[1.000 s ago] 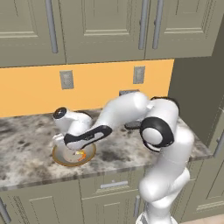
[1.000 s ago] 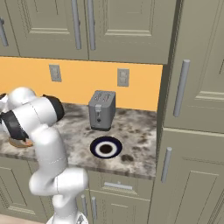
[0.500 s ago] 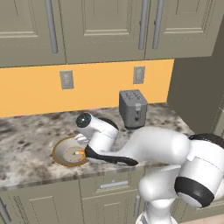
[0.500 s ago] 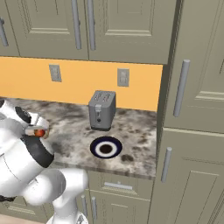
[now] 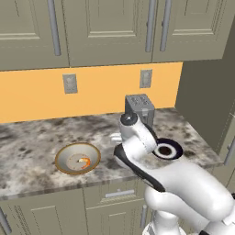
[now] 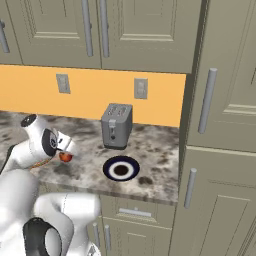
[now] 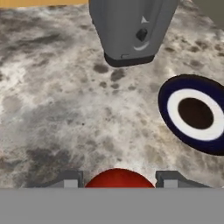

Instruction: Remove the apple from the bowl and place it on the small plate. Then place the bowl with only the shrimp in the microwave, close the door, and press the start button to microwave the shrimp.

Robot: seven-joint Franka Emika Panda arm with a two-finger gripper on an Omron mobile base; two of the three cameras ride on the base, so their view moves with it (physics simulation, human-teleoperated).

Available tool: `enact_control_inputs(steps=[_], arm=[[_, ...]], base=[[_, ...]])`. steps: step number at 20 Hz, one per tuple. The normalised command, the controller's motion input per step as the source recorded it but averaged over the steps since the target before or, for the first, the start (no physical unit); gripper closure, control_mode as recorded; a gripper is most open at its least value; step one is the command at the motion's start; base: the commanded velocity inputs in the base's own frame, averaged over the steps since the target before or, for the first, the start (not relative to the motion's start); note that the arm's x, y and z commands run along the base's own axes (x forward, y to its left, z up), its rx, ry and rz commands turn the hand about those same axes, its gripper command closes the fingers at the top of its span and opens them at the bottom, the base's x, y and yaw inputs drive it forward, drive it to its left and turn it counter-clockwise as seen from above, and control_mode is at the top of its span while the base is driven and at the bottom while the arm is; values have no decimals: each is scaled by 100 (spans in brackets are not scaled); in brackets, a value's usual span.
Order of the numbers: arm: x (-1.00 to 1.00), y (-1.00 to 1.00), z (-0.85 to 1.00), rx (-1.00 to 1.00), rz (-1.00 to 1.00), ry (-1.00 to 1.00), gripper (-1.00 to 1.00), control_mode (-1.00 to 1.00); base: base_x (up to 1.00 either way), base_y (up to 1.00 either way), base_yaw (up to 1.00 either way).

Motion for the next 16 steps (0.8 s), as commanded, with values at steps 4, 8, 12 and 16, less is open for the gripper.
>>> enact_control_inputs(steps=[4,8,12,16], arm=[[11,-100,0,17,-11,11,100,-100],[41,-100,2,17,-8,25,100,-100],[58,-100,8,16,-6,29,100,-100],[61,-89,-6,14,-1,28,100,-100]], base=[[0,0,0],[0,0,0],[0,0,0],[0,0,0]])
